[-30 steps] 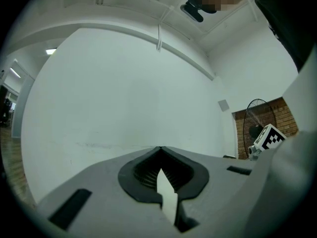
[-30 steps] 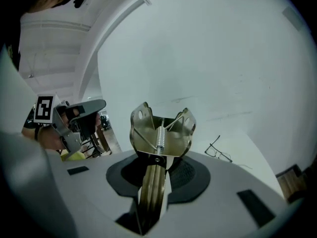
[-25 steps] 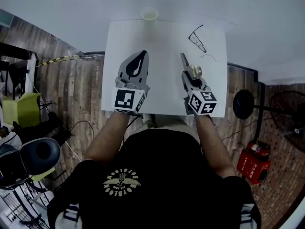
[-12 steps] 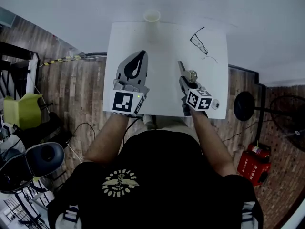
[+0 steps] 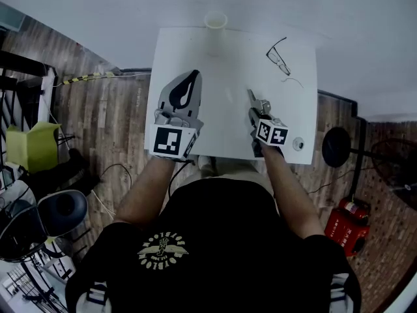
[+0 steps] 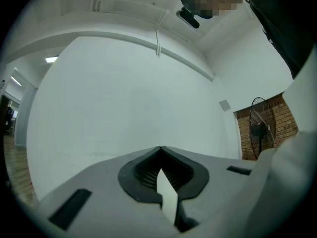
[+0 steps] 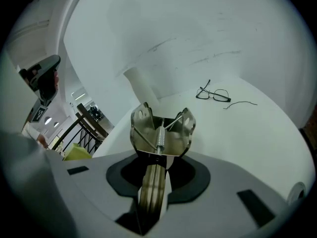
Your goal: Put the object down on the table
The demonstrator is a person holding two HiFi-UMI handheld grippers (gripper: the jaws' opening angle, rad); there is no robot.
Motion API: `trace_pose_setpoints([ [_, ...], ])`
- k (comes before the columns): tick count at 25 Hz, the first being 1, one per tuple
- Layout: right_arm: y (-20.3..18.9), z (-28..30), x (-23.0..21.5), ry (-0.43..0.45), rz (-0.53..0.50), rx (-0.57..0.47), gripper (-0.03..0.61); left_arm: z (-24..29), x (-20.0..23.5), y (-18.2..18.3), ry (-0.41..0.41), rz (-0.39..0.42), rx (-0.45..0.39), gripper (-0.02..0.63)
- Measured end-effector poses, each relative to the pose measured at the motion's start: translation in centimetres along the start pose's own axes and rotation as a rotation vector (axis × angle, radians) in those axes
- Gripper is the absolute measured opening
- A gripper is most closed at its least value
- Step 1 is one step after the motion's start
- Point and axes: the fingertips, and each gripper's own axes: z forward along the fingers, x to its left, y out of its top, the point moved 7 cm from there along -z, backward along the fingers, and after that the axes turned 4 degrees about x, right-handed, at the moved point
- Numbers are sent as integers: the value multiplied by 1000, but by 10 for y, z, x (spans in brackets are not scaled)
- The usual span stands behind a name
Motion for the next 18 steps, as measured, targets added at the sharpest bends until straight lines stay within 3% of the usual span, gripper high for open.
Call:
trace_pose_setpoints([
  [18,-30,26,-8,-58,16,105,92,-16,-2,-1,2,10,13,6],
])
